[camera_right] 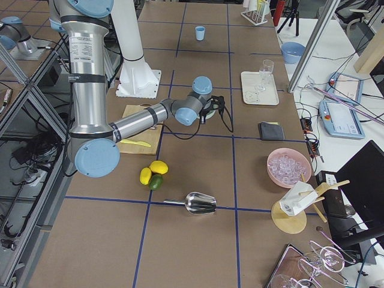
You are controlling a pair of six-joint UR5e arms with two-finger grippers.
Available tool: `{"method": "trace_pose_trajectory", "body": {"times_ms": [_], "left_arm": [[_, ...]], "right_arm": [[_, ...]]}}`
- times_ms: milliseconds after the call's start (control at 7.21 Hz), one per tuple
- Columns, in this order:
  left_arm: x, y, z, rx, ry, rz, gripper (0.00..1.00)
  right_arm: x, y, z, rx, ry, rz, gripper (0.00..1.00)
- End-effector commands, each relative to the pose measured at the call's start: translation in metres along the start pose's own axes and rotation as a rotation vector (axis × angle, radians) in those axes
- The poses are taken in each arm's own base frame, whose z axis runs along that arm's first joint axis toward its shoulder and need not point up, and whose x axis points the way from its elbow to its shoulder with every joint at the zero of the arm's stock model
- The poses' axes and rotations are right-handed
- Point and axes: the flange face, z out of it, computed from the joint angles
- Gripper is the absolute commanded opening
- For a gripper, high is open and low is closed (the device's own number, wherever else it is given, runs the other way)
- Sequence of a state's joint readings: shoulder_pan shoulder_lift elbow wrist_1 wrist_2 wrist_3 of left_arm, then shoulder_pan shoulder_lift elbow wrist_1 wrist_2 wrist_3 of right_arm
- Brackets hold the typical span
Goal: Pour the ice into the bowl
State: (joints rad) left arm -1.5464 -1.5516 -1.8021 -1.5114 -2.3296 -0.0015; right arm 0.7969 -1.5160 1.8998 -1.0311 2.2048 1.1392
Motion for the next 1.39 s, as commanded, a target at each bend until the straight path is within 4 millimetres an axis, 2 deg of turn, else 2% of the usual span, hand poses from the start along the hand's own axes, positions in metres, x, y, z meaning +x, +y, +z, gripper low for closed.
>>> {"method": "trace_pose_trajectory", "body": {"times_ms": [0,139,277,416,555,693,971,1248], "left_arm": [[0.002,-0.002,-0.002,0.007,0.001,0.007,1.0],[0.002,-0.002,-0.002,0.007,0.002,0.007,1.0],[0.002,-0.002,-0.002,0.007,0.001,0.007,1.0],[0.002,-0.003,-0.002,0.018,0.001,0.017,1.0],[0.003,-0.003,-0.003,0.027,0.001,0.026,1.0],[0.003,-0.003,-0.003,0.027,0.001,0.026,1.0],[0.003,-0.002,-0.003,0.028,0.001,0.027,1.0],[0.003,-0.002,-0.003,0.027,0.001,0.026,1.0]], "right_arm": [[-0.13,0.028,0.047,-0.007,-0.006,0.086,0.0],[-0.2,0.04,0.064,-0.012,0.047,0.11,0.0],[-0.241,0.052,0.08,-0.009,0.062,0.157,0.0],[-0.274,0.051,0.101,-0.015,0.061,0.225,0.0],[-0.295,0.043,0.122,-0.003,0.08,0.24,0.0],[-0.294,0.04,0.132,0.002,0.096,0.241,0.0],[-0.313,0.029,0.157,0.05,0.054,0.274,0.0],[-0.318,0.03,0.159,0.048,0.051,0.285,0.0]]}}
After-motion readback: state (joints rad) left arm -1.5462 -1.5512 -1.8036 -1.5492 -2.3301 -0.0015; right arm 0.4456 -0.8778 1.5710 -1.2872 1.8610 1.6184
